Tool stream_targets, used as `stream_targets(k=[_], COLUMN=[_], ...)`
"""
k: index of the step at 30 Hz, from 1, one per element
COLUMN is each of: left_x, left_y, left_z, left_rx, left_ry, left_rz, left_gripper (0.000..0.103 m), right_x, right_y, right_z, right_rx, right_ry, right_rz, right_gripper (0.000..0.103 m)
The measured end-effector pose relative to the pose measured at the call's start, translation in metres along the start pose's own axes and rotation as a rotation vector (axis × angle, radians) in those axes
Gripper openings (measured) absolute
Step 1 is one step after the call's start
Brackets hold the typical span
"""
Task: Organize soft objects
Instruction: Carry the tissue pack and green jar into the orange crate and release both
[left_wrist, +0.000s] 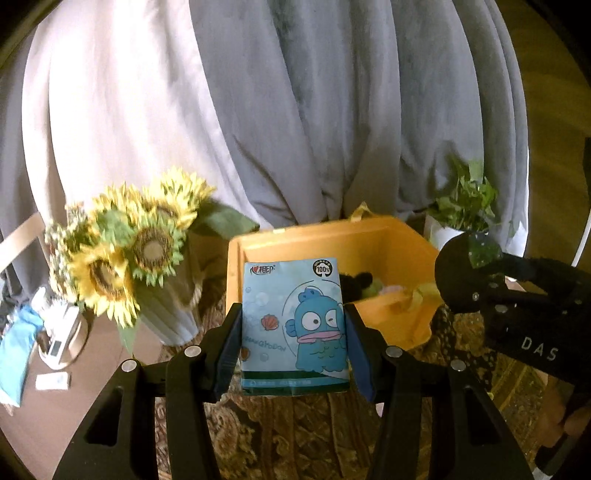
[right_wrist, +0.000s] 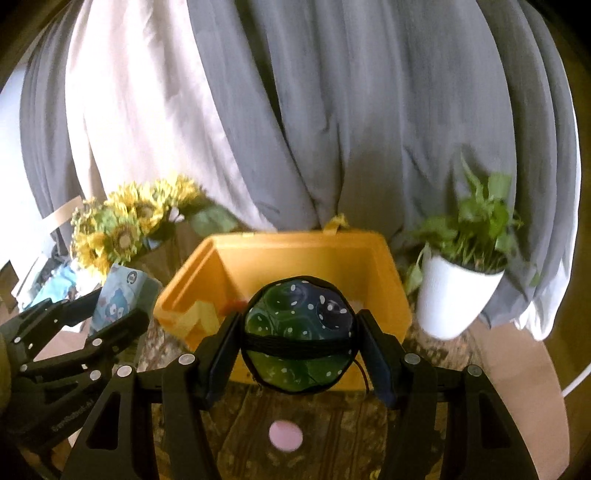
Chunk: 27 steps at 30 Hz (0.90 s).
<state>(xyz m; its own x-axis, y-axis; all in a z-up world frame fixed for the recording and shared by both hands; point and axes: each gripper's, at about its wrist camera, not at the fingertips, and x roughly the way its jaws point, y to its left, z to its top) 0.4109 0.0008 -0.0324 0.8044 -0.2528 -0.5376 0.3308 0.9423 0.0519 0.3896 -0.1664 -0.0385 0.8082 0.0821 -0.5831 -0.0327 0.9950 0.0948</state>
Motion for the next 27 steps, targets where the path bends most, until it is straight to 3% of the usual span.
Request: stream_targets(k=[13,21,27], left_x=[0.021,0.056,0.093], left_y=[0.007,0.009,0.007], left_z=[0.039,0.058,0.067], left_rx=[0.047,0.047,0.047], left_ry=[-0.083,-0.068,-0.006], left_rz=[0.037,0.019,-0.030], left_gripper=[0.052,0.052,0.052], right_x=[0.000,0.031,0.061], right_y=[0.003,-0.009,-0.018], right_z=[0.044,0.064,0.072], right_rx=[-0.047,-0.013,0.006], right_ry=[-0.142,-0.120,-0.072], right_rz=[-0.061,-0.066,-0.059], right_gripper=[0.063,0.063,0.063])
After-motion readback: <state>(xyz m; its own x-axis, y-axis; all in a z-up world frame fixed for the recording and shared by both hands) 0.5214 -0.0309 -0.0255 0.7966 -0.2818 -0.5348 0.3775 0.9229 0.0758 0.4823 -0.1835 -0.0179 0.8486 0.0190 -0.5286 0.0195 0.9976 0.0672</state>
